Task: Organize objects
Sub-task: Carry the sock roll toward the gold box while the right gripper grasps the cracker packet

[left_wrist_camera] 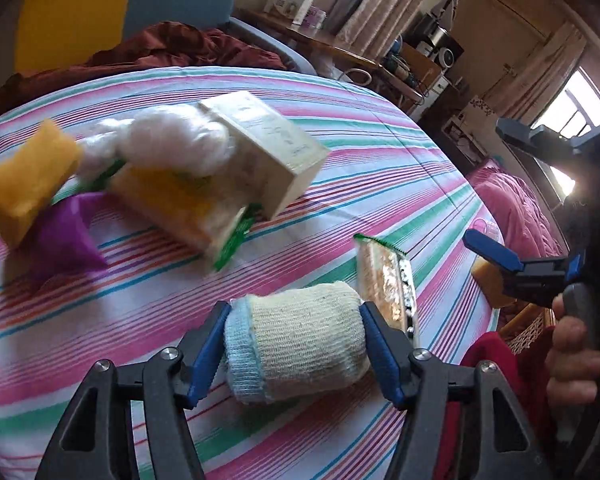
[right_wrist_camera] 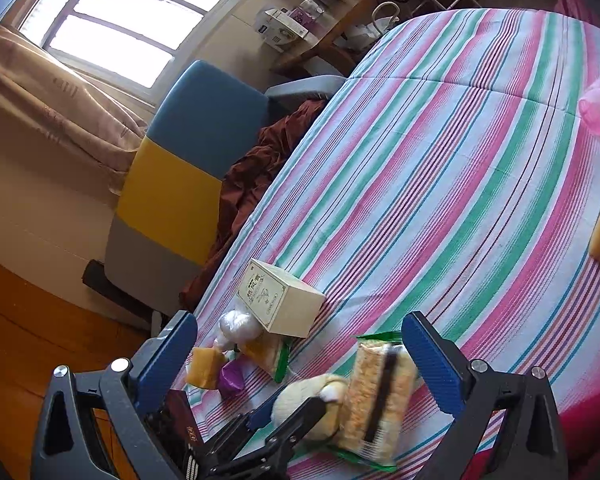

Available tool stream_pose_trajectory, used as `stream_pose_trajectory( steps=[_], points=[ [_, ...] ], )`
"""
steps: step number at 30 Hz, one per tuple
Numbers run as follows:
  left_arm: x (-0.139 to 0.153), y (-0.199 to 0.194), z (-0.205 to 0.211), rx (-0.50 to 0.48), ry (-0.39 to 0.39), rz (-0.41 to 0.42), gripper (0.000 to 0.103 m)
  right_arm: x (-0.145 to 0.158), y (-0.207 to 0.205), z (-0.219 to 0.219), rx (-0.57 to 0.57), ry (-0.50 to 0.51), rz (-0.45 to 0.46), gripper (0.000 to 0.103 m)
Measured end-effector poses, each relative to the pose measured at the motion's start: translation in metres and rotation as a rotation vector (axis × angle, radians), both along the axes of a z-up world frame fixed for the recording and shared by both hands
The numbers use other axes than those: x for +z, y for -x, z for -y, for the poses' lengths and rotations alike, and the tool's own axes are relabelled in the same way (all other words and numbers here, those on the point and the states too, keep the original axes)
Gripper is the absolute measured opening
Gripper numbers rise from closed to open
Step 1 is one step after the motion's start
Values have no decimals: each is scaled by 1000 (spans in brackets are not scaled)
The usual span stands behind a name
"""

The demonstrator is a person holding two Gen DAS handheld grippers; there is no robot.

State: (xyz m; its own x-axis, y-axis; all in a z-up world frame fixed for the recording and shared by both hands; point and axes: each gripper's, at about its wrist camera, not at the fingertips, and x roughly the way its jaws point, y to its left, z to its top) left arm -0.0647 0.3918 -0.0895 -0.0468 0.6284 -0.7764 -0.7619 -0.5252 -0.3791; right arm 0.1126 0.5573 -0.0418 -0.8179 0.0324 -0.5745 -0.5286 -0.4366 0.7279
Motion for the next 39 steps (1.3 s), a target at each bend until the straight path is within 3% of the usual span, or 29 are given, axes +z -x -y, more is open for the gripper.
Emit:
stream_pose_trajectory(
  steps=[6,13,14,17,20,23,24,27,31,34,39],
  points=[
    [5,-21,64,59,37,-141,66,-10,16,2,48,6,129,103],
    [4,-39,88,70,29,-209,66,-39,61,21,213,-47,481,103],
    [4,-39,89,71,27,-205,66,-43,67,25,239,-64,519,101],
    [3,-38,85,61,23,-213,66,-53,78,35,274,-124,631,83],
    [1,-38,83,57,21,-217,66,-55,84,43,285,-201,690,76],
    [1,-38,89,55,13,-208,66,-53,85,46,270,-266,710,50],
    [1,-39,90,52,9,-209,66,-52,85,46,276,-266,692,47],
    [-1,-40,94,49,-10,-214,66,-54,87,50,297,-290,694,47],
    [-2,-41,101,59,-34,-202,66,-54,89,55,371,-269,616,47],
    [1,-43,103,71,-26,-201,65,-59,93,61,408,-299,647,48],
    [7,-47,114,77,-17,-195,64,-64,97,72,458,-373,692,62]
  ],
)
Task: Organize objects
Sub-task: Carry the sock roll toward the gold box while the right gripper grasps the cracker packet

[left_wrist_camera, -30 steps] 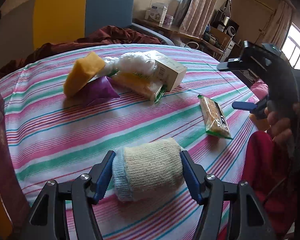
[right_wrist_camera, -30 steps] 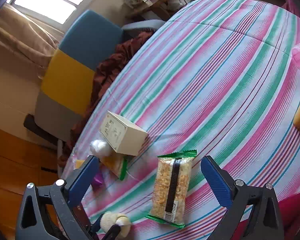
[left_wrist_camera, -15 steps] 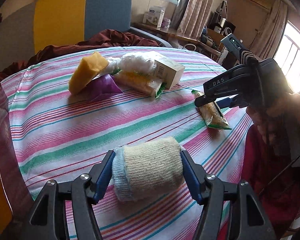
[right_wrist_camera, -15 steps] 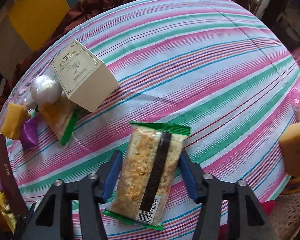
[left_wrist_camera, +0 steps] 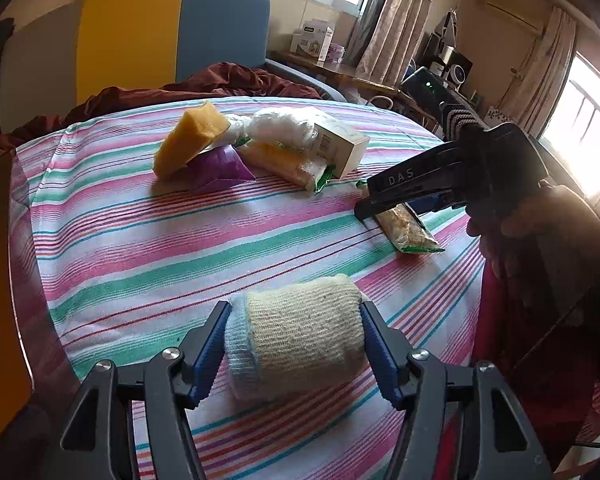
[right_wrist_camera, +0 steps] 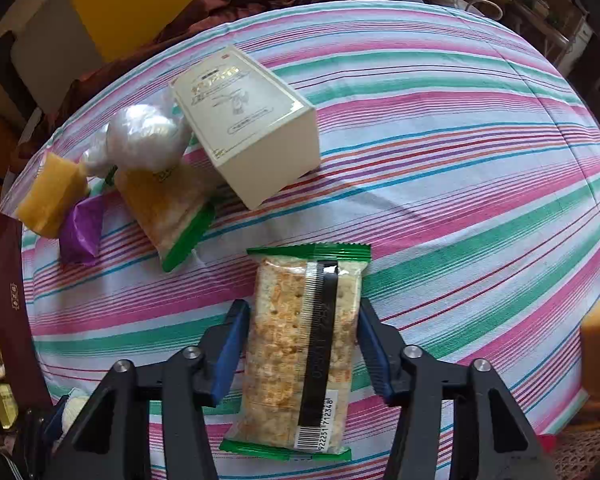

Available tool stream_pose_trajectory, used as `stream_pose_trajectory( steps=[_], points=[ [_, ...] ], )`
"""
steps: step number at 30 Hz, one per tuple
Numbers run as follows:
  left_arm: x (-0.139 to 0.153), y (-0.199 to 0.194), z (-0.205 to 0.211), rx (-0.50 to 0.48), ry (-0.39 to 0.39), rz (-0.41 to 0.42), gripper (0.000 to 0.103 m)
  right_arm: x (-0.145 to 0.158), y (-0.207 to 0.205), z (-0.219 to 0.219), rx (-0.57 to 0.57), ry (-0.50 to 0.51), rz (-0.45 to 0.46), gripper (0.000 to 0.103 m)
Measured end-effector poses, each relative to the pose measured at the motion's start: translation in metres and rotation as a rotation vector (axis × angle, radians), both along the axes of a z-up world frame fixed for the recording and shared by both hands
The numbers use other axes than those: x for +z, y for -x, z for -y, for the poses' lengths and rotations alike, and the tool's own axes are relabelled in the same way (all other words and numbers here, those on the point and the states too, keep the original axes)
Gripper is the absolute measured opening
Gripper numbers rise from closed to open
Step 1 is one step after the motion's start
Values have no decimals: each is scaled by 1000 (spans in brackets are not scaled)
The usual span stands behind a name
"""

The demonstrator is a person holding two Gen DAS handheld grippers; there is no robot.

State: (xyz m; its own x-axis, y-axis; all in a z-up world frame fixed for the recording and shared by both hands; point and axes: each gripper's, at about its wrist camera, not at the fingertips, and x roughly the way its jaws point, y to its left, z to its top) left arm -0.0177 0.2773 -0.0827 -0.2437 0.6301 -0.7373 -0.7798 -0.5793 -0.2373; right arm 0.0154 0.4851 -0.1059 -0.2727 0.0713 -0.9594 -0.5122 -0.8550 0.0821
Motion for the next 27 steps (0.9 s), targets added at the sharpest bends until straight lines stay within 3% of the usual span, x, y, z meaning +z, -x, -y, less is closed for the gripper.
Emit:
stream_pose_trajectory(
  steps=[7,11,17,25,27],
  points=[
    [31,-10,36,12,-50,-25,64,0,-5,4,33,-68,25,60],
    [55,-8,71,62,-95,-49,64,2,-8,8,50,-90,22,54],
    [78,24,143,272,-142,-47,64,1,-11,11,55,-101,20,52],
    [68,65,236,530,-170,50,64,3,-16,16,68,-121,24,51],
    [58,77,249,577,-139,91,64,5,-16,16,76,-133,27,50]
  ],
)
